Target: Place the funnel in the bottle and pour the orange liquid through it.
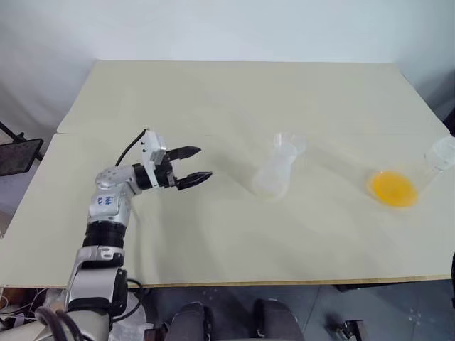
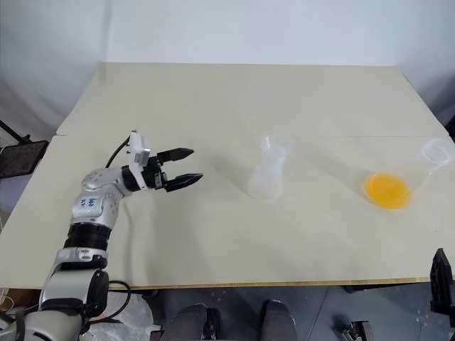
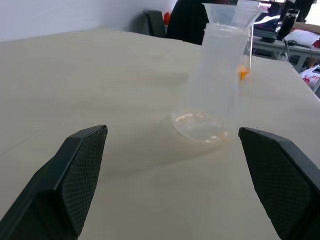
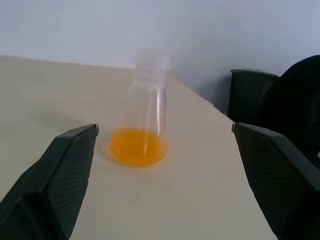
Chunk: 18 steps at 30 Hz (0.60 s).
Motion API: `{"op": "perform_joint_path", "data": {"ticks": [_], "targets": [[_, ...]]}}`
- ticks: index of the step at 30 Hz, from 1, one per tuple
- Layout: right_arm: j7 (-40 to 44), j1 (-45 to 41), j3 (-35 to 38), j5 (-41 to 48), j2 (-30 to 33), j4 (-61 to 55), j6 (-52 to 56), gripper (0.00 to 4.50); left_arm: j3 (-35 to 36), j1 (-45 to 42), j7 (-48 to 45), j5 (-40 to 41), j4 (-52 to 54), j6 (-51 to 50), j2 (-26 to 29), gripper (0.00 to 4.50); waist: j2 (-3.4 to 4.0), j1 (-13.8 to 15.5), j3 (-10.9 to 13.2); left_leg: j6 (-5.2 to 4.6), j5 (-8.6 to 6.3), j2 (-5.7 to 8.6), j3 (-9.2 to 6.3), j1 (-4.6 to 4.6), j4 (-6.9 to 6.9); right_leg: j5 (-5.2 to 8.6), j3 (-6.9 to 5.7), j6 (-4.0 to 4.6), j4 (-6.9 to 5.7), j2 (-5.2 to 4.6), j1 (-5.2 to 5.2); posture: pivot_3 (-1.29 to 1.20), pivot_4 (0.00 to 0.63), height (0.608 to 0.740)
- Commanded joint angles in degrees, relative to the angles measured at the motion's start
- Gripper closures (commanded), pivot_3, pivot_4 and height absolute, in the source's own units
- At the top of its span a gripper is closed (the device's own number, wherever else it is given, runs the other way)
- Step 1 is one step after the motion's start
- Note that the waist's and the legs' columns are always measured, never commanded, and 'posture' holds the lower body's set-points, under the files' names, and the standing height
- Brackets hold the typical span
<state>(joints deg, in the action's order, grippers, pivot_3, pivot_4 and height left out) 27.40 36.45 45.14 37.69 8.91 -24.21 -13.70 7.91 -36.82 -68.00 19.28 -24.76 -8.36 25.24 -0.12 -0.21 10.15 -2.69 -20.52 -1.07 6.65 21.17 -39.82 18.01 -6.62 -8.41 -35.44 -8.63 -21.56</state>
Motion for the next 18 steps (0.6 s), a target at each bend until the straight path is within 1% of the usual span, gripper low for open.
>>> {"op": "perform_joint_path", "data": {"ticks": [1, 5, 10, 13, 18], "targets": [[-7.83, -3.18, 1.45, 0.48, 5.27, 1.01, 7.79, 0.00, -0.34, 2.10, -1.04, 3.34, 7.03, -1.97, 0.56, 0.03, 0.01, 0.00, -0.01, 0.00, 0.00, 0.02, 0.00, 0.00, -0.01, 0.00, 0.08, 0.00, -0.02, -0.01, 0.00, 0.00, 0.150, 0.740], [-8.48, -9.44, 1.42, 0.43, 13.42, 4.57, 13.10, 0.00, -0.60, 3.37, 0.35, 4.11, 9.35, -2.52, 0.12, 0.03, 0.08, 0.23, -0.04, -0.01, 0.00, 0.07, -0.04, 0.03, -0.09, 0.00, 0.32, 0.00, -0.04, -0.03, 0.00, 0.00, 0.150, 0.740], [-8.71, -19.58, 1.52, 1.11, 23.44, 13.12, 20.84, 0.00, -0.57, 4.13, 1.91, 4.84, 10.64, -2.73, -0.24, 0.03, 0.08, 0.18, -0.04, -0.02, 0.00, 0.09, 0.00, 0.03, -0.09, 0.00, 0.31, 0.00, -0.04, -0.01, 0.00, 0.00, 0.150, 0.740], [-8.00, -26.77, 1.03, 1.44, 27.52, 19.07, 23.89, 0.00, -0.60, 4.83, 2.70, 5.22, 11.45, -2.67, -0.26, 0.03, 0.08, 0.14, -0.04, -0.03, 0.01, 0.08, 0.03, 0.04, -0.10, 0.00, 0.29, 0.00, -0.03, 0.01, 0.00, 0.00, 0.150, 0.740], [-2.41, -35.65, -2.19, 0.27, 32.81, 27.00, 26.54, 0.00, -1.13, 6.69, 3.06, 5.95, 13.82, -3.04, -0.27, 0.03, 0.08, 0.13, -0.03, -0.05, 0.02, 0.07, 0.05, 0.05, -0.09, 0.00, 0.27, -0.01, -0.02, 0.01, -0.01, 0.00, 0.150, 0.740]]}}
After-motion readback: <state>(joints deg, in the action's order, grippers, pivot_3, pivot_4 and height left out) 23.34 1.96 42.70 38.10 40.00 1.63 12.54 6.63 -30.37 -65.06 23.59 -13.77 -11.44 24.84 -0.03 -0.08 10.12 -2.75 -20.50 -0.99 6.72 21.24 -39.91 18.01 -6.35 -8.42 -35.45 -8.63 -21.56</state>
